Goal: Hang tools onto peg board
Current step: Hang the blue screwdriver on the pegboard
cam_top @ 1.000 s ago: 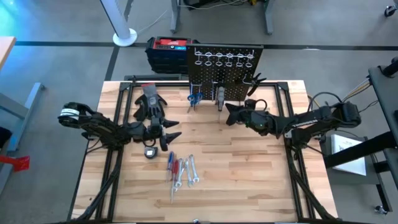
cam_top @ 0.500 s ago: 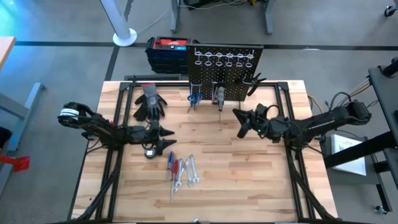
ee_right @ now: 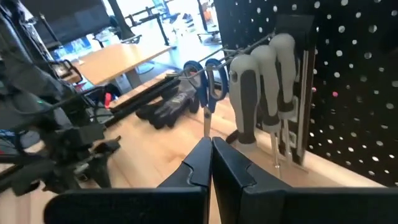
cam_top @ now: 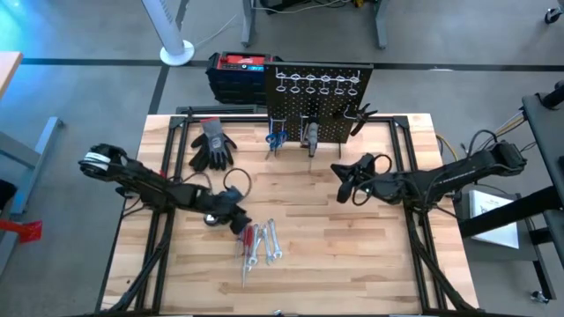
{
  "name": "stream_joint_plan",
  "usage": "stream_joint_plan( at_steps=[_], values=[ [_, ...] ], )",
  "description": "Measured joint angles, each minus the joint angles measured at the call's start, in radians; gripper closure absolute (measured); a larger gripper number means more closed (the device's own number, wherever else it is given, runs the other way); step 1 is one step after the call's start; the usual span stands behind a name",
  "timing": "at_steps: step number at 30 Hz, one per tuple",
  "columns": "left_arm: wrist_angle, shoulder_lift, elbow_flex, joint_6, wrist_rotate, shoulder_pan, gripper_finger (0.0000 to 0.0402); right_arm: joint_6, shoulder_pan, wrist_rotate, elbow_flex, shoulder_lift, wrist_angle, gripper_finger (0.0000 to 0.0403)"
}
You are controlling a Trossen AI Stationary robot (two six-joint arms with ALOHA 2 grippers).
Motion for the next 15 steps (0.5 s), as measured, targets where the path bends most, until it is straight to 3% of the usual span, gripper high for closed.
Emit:
stream_joint_plan(
  at_steps=[4,7,10,15],
  values=[
    [-0.491,0.009,0.204,-0.093,-0.003,-0.008,0.0171,0.000,0.000,0.000,-0.011,0.010,-0.020,0.0401],
    [-0.758,0.028,0.338,-0.192,-0.010,-0.013,0.0171,-0.001,0.000,0.002,-0.018,0.011,-0.032,0.0400],
    [-0.865,0.063,0.424,-0.257,-0.028,-0.013,0.0171,-0.002,0.000,0.003,-0.021,0.005,-0.066,0.0400],
    [-0.875,0.157,0.503,-0.314,-0.014,-0.013,0.0171,-0.037,0.000,0.006,-0.021,-0.003,-0.108,0.0400]
  ],
)
